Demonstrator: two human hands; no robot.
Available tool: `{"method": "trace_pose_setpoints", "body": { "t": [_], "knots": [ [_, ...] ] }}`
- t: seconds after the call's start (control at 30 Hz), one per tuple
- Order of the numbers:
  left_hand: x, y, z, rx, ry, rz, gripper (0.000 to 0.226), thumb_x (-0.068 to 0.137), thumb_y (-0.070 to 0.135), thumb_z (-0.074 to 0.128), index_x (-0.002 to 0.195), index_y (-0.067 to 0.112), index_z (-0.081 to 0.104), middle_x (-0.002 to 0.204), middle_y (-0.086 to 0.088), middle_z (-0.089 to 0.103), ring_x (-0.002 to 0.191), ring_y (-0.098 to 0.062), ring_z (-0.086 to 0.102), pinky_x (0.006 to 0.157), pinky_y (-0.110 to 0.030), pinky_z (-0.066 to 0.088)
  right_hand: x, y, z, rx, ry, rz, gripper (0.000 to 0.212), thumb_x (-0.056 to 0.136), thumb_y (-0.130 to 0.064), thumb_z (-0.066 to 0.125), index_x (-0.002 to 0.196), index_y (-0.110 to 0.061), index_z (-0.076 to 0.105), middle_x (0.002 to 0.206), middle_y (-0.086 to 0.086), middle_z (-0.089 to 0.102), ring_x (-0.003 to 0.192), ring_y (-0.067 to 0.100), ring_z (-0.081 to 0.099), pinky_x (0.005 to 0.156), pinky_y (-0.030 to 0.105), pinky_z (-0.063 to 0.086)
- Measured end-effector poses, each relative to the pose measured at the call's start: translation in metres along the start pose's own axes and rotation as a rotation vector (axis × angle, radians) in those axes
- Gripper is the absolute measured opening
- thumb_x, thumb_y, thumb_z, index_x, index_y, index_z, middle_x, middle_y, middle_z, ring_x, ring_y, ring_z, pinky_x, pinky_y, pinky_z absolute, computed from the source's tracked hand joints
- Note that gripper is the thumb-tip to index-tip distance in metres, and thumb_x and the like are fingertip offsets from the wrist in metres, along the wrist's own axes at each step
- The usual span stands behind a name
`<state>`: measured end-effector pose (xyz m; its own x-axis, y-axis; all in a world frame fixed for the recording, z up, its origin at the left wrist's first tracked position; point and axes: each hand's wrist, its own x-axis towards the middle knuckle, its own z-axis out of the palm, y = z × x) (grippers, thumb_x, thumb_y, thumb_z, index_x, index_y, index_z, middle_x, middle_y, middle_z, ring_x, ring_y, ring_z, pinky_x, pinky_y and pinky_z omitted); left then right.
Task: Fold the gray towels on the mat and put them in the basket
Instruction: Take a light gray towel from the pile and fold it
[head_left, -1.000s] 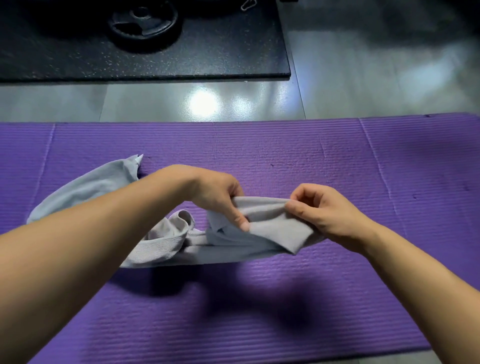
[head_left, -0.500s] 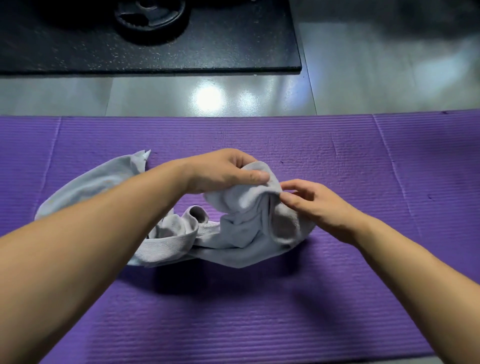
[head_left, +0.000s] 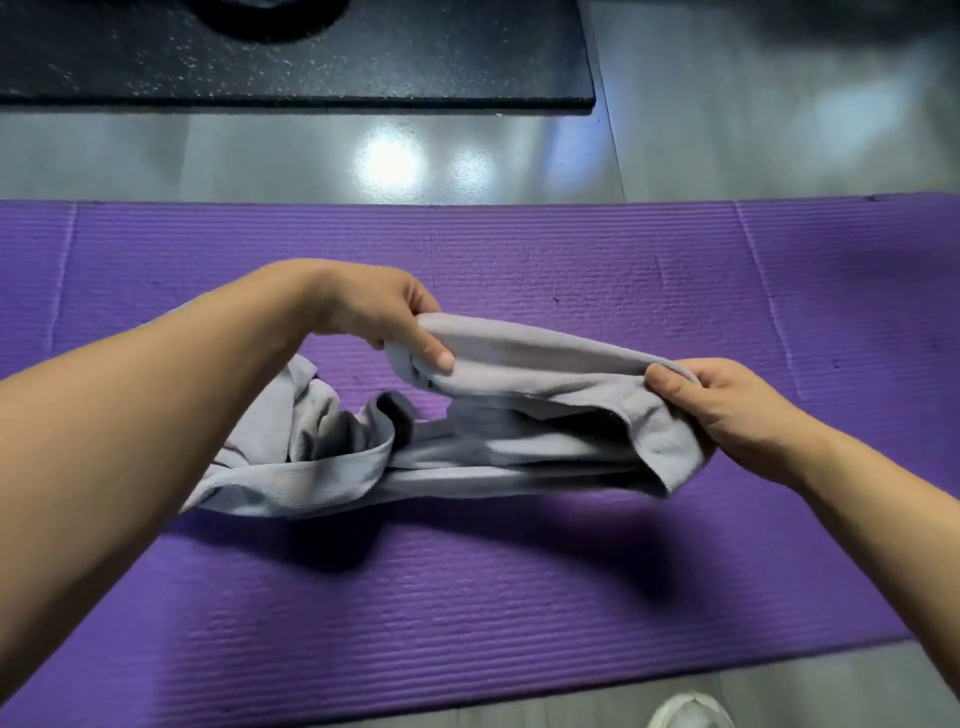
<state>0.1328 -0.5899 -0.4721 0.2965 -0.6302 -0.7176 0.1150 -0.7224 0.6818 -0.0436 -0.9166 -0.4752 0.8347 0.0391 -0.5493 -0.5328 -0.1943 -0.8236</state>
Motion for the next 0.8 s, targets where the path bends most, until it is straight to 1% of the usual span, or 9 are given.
{"method": "trace_pose_setpoints", "body": {
  "t": [0.1,0.17,0.23,0.37,0.47,0.5,0.63,0.7,0.8],
  "knots": [
    [0.012,0.013,-0.001,-0.299,0.097,0.163,0.028,0.073,0.021,0.084,0.095,0.007,0.073,0.093,-0.01,0.074,0.089,-0.019,0.07,0.08,-0.025,0.057,-0.027,0.005,-0.006,-0.024,0.096,-0.016,0.069,0.062,-0.083,0.07,0.088,-0.019,0.077,0.082,0.002,0.074,0.071,0.01,0.065,0.058,0.022,0.052],
    [0.02,0.024,0.004,-0.486,0.162,0.244,0.035,0.068,0.02,0.083,0.097,0.006,0.069,0.094,-0.009,0.074,0.09,-0.02,0.071,0.079,-0.026,0.059,-0.04,0.009,-0.011,-0.018,0.158,-0.019,0.05,0.088,-0.06,0.061,0.088,-0.012,0.074,0.081,0.003,0.072,0.071,0.013,0.063,0.059,0.022,0.052],
    [0.029,0.037,0.009,-0.611,0.22,0.311,0.044,0.062,0.02,0.088,0.101,0.009,0.07,0.095,-0.007,0.074,0.089,-0.019,0.07,0.078,-0.029,0.06,-0.047,0.016,-0.015,0.001,0.235,-0.005,0.036,0.1,-0.035,0.053,0.087,-0.006,0.071,0.077,0.002,0.07,0.07,0.012,0.062,0.06,0.022,0.051],
    [0.049,0.076,0.019,-0.752,0.37,0.369,0.02,0.087,0.017,0.075,0.104,0.007,0.071,0.093,-0.005,0.073,0.083,-0.016,0.068,0.078,-0.029,0.055,-0.055,0.032,-0.024,0.179,0.285,0.031,0.032,0.089,-0.038,0.06,0.076,-0.009,0.069,0.072,0.001,0.068,0.062,0.009,0.059,0.059,0.022,0.049],
    [0.072,0.106,0.029,-0.705,0.472,0.383,0.018,0.096,0.015,0.067,0.111,0.005,0.07,0.088,-0.004,0.072,0.08,-0.015,0.066,0.076,-0.028,0.054,-0.055,0.056,-0.035,0.14,0.264,0.042,0.06,0.078,-0.063,0.072,0.078,-0.004,0.061,0.072,0.006,0.055,0.066,0.018,0.047,0.062,0.031,0.04],
    [0.081,0.114,0.032,-0.683,0.498,0.393,0.016,0.096,0.015,0.067,0.109,0.006,0.07,0.088,-0.004,0.071,0.081,-0.016,0.066,0.077,-0.029,0.054,-0.053,0.065,-0.038,0.169,0.277,0.046,0.059,0.075,-0.064,0.074,0.081,-0.006,0.063,0.074,0.007,0.053,0.069,0.019,0.045,0.064,0.034,0.039],
    [0.119,0.135,0.036,-0.531,0.651,0.415,0.013,0.087,0.028,0.069,0.093,0.017,0.074,0.087,-0.005,0.071,0.084,-0.02,0.064,0.082,-0.036,0.053,-0.039,0.098,-0.041,0.088,0.465,0.009,0.022,0.101,-0.025,0.057,0.084,-0.011,0.061,0.074,-0.004,0.055,0.071,0.013,0.046,0.069,0.036,0.039],
    [0.138,0.145,0.04,-0.407,0.761,0.405,0.014,0.091,0.03,0.068,0.094,0.019,0.075,0.088,-0.002,0.072,0.082,-0.014,0.064,0.084,-0.035,0.052,-0.036,0.108,-0.044,0.016,0.592,0.008,0.021,0.104,-0.021,0.05,0.089,-0.014,0.063,0.074,-0.007,0.058,0.07,0.009,0.049,0.068,0.036,0.042],
    [0.166,0.166,0.053,-0.236,0.892,0.376,0.018,0.097,0.028,0.064,0.097,0.014,0.075,0.088,0.0,0.071,0.079,-0.01,0.059,0.08,-0.03,0.049,-0.037,0.115,-0.066,0.036,0.65,-0.024,0.021,0.106,-0.021,0.048,0.091,-0.015,0.062,0.079,0.0,0.061,0.072,0.01,0.053,0.071,0.035,0.047]
  ]
}}
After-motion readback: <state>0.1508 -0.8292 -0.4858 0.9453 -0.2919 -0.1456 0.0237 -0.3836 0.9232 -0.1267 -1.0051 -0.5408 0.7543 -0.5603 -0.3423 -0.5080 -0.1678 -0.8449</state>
